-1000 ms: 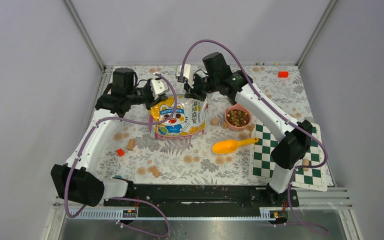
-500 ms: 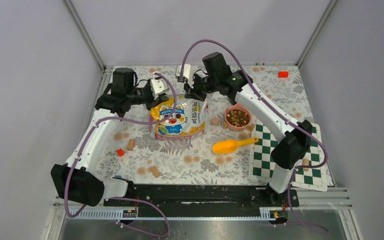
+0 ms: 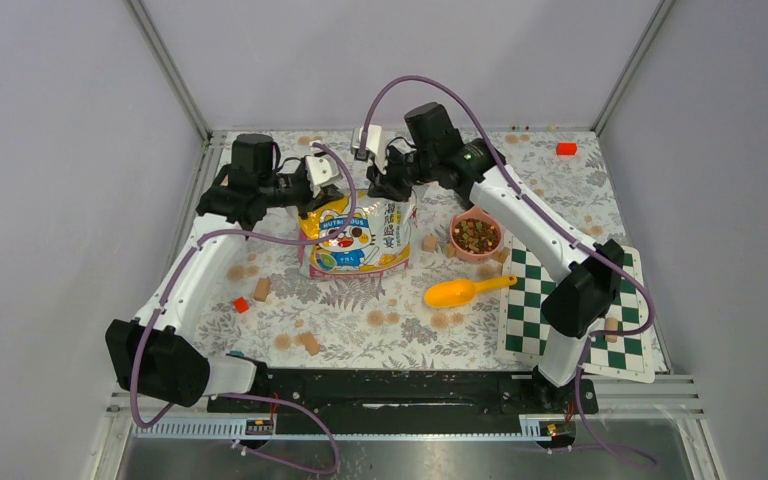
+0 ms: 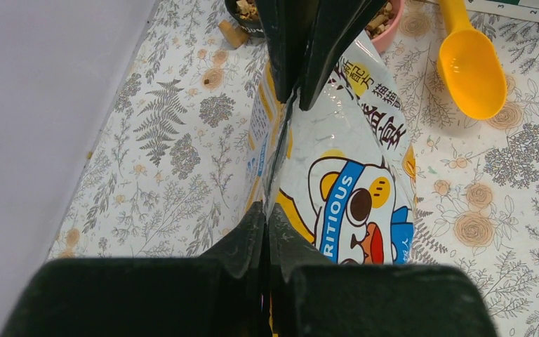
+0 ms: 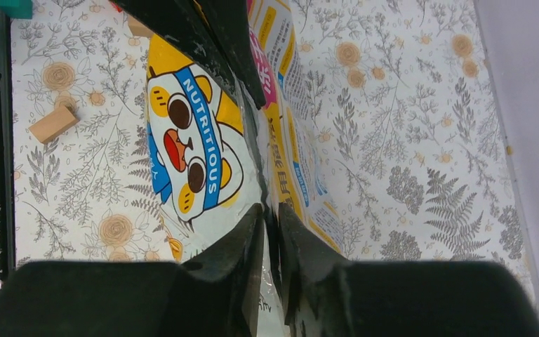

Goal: Serve the pet food

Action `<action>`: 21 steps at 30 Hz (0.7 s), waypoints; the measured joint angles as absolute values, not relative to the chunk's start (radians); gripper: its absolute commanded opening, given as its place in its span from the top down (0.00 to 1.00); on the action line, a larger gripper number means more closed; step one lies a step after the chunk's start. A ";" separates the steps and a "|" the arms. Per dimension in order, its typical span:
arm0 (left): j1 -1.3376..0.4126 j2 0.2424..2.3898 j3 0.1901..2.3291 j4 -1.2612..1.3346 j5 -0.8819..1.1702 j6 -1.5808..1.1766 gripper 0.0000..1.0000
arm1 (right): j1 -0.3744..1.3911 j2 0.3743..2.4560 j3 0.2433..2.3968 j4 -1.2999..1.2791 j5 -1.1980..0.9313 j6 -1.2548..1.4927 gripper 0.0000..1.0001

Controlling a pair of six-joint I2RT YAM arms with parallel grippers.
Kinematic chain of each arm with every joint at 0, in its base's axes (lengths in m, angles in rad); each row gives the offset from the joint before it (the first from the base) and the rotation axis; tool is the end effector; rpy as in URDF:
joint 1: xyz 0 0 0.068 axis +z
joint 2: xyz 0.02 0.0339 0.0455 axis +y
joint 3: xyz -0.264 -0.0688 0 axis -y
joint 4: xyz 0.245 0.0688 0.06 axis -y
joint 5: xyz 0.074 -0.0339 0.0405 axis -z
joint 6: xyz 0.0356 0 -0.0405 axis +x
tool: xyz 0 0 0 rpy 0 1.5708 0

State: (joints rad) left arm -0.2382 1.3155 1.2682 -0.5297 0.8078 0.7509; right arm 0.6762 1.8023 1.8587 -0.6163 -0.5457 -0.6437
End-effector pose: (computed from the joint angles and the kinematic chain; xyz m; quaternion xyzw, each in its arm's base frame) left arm 0.2695 -0.0919 0.3635 0.5486 0.6226 -0.2230 0.5116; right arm 0.3084 0.2712 0.3887 -0.6197 0.5857 0.2433 0.4624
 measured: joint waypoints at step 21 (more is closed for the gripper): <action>-0.238 1.288 1.228 -0.477 0.798 0.757 1.00 | 0.678 1.919 1.963 -0.561 -0.724 -0.518 1.00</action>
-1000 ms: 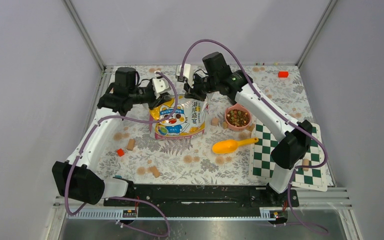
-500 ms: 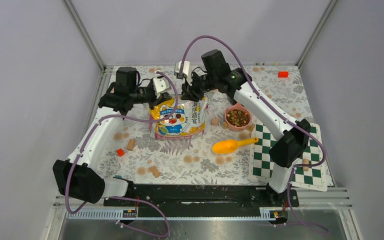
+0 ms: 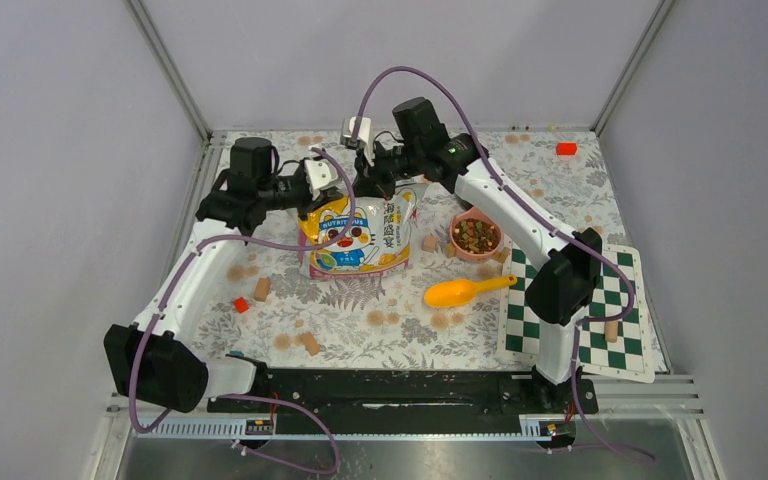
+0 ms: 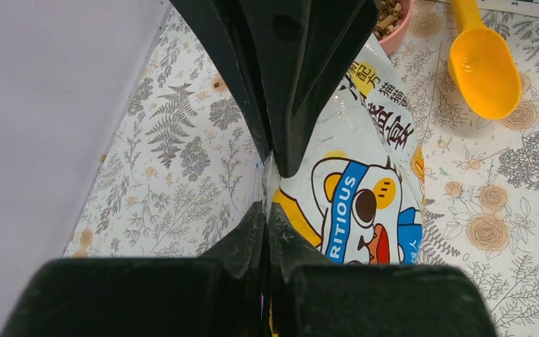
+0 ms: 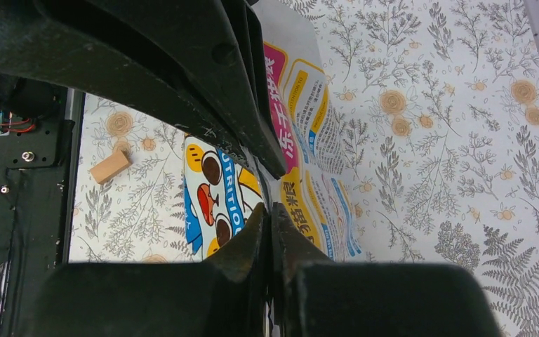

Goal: Serve the pet food

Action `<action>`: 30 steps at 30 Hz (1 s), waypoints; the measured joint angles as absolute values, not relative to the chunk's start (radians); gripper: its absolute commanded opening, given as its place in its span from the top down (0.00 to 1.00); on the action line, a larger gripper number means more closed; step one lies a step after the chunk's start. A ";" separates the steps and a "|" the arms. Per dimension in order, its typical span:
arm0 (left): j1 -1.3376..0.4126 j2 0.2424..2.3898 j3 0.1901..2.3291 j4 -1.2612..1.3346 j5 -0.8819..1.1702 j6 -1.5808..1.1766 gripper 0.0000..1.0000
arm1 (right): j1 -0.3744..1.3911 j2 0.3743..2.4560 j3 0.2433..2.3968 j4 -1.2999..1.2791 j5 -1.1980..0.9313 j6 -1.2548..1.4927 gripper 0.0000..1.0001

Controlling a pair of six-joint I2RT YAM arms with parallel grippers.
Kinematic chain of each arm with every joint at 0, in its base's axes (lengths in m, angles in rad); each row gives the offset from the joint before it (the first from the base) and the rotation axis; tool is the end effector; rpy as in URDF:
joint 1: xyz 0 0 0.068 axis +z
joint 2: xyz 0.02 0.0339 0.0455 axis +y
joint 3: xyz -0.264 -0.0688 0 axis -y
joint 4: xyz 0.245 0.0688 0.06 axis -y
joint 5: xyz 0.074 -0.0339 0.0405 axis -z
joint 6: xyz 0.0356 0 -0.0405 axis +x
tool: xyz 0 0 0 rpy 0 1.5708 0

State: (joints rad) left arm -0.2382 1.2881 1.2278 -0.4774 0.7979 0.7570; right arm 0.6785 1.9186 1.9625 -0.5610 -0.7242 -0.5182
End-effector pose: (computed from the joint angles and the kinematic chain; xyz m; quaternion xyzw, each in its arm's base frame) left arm 0.2655 -0.0907 0.3615 0.5510 0.6125 -0.2097 0.5265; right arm 0.3274 0.2943 0.3826 -0.6025 0.5676 0.3429 0.4442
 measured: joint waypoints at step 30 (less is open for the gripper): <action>-0.240 1.276 1.217 -0.477 0.789 0.792 1.00 | 0.655 1.907 2.027 -0.743 -0.662 -0.627 0.69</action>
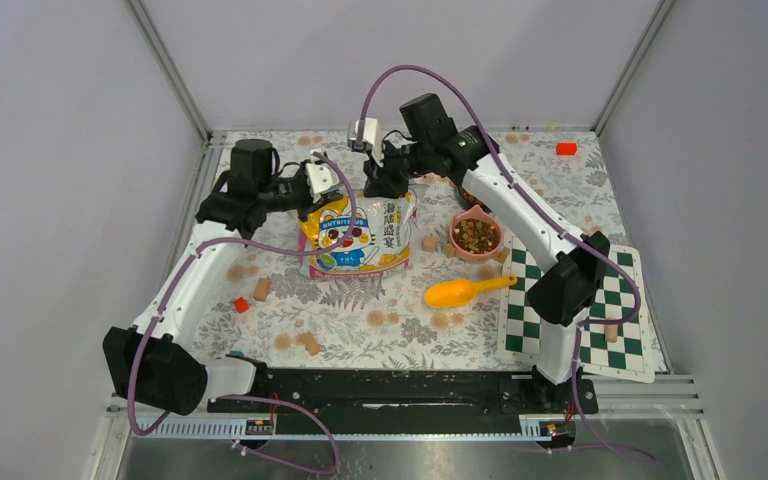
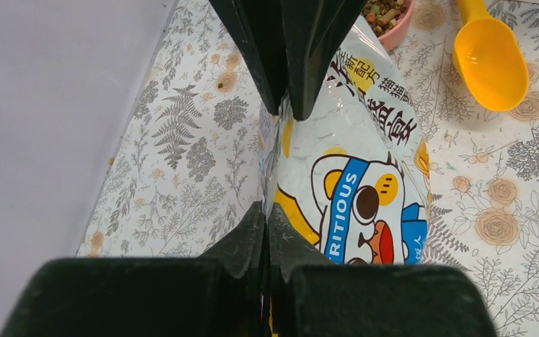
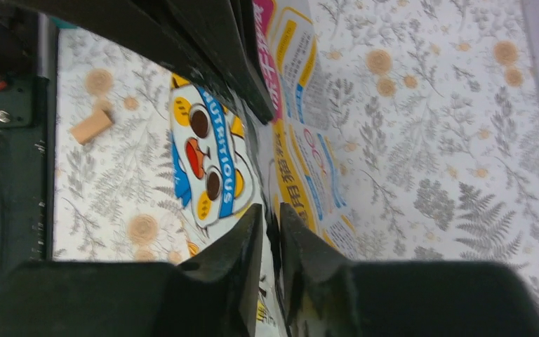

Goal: Serve the pet food

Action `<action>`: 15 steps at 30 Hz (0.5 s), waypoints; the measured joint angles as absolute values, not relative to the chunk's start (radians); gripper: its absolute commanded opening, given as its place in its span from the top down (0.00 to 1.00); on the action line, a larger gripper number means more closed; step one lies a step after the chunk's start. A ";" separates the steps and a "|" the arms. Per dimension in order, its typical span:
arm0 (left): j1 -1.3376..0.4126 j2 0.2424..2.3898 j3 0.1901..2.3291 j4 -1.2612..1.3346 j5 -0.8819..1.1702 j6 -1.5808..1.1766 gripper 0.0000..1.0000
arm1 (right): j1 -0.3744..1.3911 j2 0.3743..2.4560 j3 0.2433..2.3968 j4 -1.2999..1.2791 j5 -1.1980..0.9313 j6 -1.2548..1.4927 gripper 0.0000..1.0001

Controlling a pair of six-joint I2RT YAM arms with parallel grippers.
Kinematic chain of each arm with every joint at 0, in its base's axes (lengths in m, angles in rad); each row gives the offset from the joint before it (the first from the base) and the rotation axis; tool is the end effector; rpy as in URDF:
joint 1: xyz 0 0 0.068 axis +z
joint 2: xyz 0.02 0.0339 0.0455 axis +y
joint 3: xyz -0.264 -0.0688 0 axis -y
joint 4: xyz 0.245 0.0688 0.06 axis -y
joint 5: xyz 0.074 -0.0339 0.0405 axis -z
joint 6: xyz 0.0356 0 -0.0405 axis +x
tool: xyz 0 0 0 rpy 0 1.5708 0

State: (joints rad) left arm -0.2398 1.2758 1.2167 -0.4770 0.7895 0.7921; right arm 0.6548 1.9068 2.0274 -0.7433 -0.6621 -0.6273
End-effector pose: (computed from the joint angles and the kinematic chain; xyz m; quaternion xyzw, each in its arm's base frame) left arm 0.2626 -0.0902 0.3609 0.5613 0.6040 -0.1971 0.5304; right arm 0.3245 0.2768 0.3922 -0.6221 0.5856 0.2951 0.4277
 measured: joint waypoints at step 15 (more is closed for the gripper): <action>-0.239 1.275 1.217 -0.477 0.780 0.798 1.00 | 0.633 1.900 1.997 -0.770 -0.594 -0.667 1.00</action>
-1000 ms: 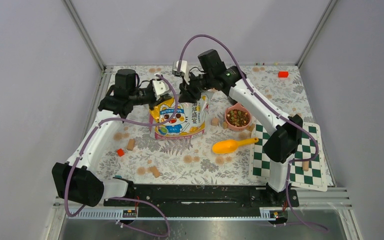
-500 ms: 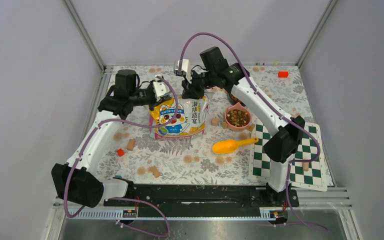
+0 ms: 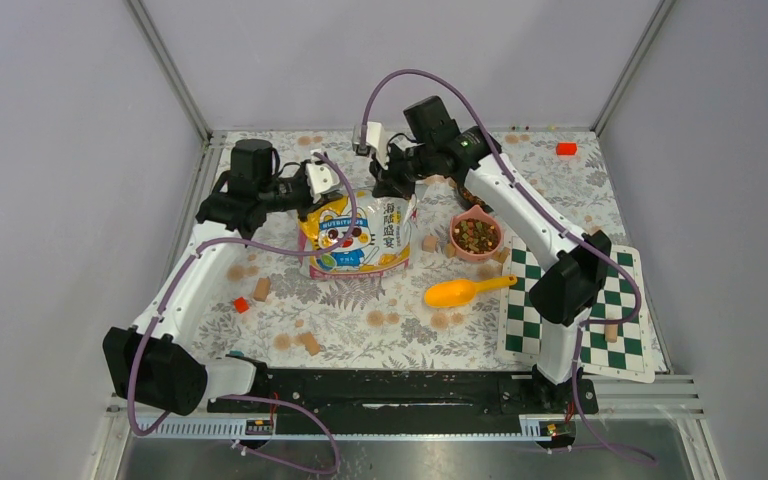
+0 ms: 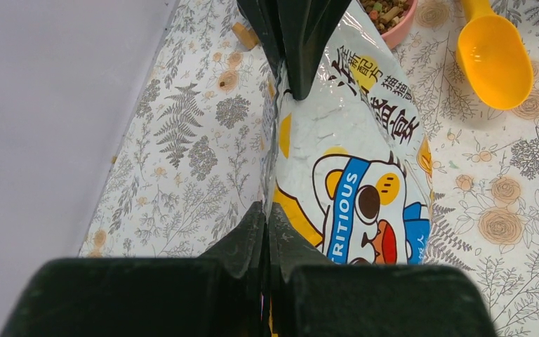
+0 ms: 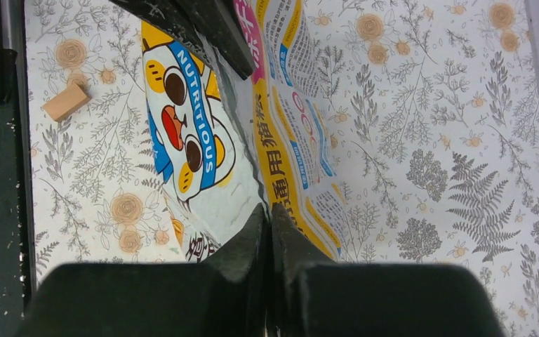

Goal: Serve the pet food

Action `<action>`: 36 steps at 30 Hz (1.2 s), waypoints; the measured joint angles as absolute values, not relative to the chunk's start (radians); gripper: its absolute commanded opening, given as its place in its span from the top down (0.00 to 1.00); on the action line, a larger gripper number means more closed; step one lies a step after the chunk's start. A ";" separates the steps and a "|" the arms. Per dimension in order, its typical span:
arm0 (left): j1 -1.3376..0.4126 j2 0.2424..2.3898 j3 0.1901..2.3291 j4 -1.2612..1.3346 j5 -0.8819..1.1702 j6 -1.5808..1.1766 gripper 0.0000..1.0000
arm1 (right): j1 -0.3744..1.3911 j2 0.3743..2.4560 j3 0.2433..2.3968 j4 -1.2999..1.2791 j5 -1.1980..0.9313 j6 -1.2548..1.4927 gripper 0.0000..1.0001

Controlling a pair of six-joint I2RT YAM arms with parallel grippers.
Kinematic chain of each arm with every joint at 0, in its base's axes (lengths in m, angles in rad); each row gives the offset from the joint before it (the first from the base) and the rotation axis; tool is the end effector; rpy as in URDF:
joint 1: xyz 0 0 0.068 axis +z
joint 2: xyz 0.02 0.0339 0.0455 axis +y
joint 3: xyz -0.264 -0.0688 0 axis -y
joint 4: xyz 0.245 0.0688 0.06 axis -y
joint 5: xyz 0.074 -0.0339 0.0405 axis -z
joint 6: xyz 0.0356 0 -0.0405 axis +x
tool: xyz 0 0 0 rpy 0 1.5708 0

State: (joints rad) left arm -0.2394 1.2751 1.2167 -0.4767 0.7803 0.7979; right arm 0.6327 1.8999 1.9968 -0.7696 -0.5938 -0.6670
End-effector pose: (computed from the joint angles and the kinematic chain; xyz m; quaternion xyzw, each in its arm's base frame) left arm 0.2627 -0.0899 0.3610 0.5619 0.6046 -0.1915 0.5312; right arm 0.3304 0.2670 0.3823 -0.6223 0.6090 0.2564 0.4196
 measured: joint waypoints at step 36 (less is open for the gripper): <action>-0.249 1.275 1.218 -0.479 0.786 0.823 1.00 | 0.607 1.880 2.090 -0.999 -0.490 -0.831 0.86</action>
State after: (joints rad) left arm -0.2489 1.2755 1.2179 -0.4789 0.7860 0.8230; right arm 0.6075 1.8797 2.0895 -0.9989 -0.4904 -0.8314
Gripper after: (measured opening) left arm 0.014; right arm 0.032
